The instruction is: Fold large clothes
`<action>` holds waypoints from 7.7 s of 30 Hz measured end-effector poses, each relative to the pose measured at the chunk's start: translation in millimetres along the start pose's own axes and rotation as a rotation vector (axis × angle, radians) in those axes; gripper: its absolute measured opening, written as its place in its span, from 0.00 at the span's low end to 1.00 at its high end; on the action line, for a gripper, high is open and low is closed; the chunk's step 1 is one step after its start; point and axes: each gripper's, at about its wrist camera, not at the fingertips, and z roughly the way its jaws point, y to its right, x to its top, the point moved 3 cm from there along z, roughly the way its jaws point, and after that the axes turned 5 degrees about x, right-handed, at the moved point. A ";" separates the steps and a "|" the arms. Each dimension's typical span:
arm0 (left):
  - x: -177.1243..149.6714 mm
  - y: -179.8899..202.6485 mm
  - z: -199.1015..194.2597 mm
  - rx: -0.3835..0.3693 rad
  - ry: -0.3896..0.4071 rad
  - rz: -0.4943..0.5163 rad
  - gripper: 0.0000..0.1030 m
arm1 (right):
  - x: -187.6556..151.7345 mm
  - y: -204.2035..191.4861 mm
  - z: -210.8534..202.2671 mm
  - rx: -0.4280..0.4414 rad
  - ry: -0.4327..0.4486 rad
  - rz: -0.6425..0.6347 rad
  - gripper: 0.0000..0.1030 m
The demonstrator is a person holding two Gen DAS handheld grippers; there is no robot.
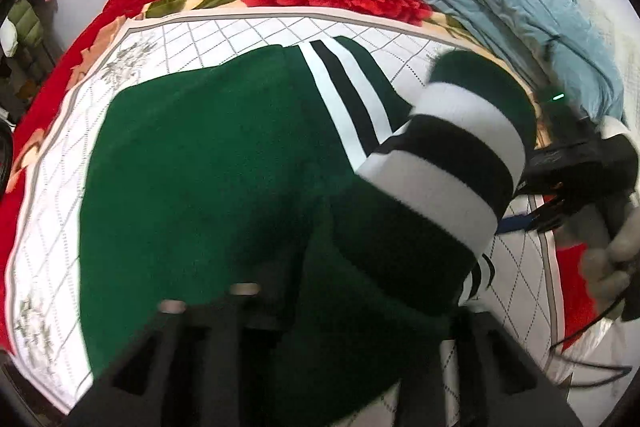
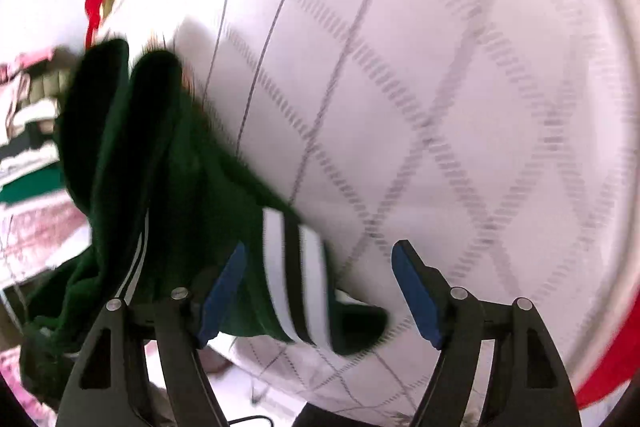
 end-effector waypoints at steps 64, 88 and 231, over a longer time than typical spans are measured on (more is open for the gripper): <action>74.9 -152.8 59.0 0.355 -0.186 -0.262 1.00 | 46.9 -237.4 56.4 0.006 0.162 -0.266 0.02; 98.7 -215.7 103.3 0.390 -0.261 -0.304 1.00 | -17.4 -127.7 73.4 -0.074 -0.051 -0.082 0.36; 280.9 -141.2 -165.4 0.166 0.181 -0.083 0.97 | -33.1 -492.1 -123.6 -0.673 0.714 -0.359 1.00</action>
